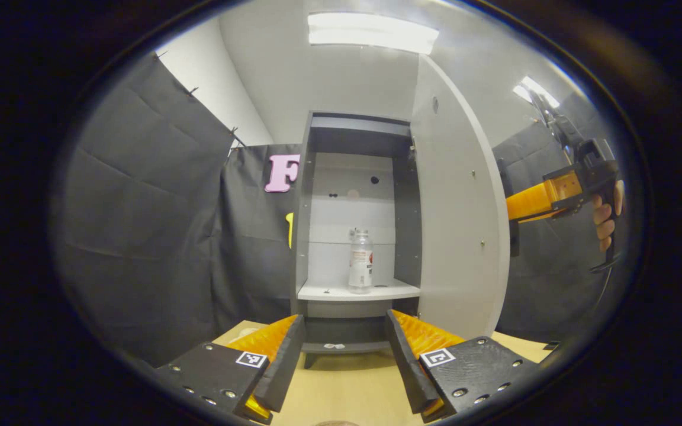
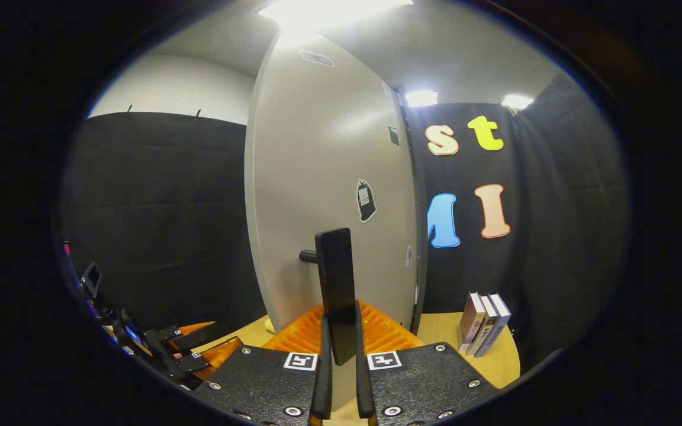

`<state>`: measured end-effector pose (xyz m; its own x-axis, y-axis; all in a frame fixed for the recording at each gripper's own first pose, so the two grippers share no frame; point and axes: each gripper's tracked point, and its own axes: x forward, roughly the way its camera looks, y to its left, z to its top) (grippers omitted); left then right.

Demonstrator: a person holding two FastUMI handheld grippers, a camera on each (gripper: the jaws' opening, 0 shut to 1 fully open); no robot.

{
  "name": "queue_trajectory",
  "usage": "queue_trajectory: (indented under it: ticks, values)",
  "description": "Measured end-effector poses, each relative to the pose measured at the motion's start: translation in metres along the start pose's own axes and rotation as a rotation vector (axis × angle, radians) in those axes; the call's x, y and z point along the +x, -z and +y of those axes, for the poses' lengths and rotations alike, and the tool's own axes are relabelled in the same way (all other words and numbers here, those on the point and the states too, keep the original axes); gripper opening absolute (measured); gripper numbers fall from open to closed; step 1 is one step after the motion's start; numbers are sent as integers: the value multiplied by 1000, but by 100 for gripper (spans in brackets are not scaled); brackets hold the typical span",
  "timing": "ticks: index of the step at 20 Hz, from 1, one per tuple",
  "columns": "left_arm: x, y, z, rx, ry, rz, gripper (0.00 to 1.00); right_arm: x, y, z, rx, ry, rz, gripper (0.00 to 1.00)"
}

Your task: Open the cabinet door with the right hand, grasp the bottle in the cabinet with the left hand and place it on the coaster, then close the cabinet door with the right hand.

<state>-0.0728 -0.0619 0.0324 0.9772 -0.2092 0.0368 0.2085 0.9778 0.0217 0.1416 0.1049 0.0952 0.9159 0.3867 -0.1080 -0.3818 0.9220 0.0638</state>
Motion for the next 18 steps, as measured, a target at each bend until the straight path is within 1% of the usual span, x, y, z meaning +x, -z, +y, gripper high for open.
queue_trajectory:
  ticks: [1, 4, 6, 8, 11, 14, 15, 16, 18]
  values:
    - [-1, -1, -3, 6, 5, -3, 75, -3, 0, -5, 6, 5, -3, 16]
    - [-2, 0, -13, 17, 13, 6, 82, -4, -1, -12, 12, 12, -7, 16]
    - [4, 2, -17, 19, 14, 13, 75, -11, 0, -23, 16, 21, -11, 16]
    - [6, 3, -20, 24, 9, 12, 78, -16, 0, -32, 30, 33, -14, 16]
    - [0, 1, -27, 25, 3, 2, 75, -22, -1, -48, 48, 50, -21, 16]
    - [-3, 1, -38, 37, -8, 7, 78, -25, -2, -69, 55, 92, -37, 16]
    - [-2, 1, -42, 41, -7, 15, 82, -27, -2, -76, 51, 108, -42, 16]
    - [3, 1, -43, 45, -13, 18, 80, -28, -2, -79, 51, 111, -46, 16]
    - [0, -1, -45, 55, -36, 12, 77, -31, 1, -73, 85, 66, -50, 15]
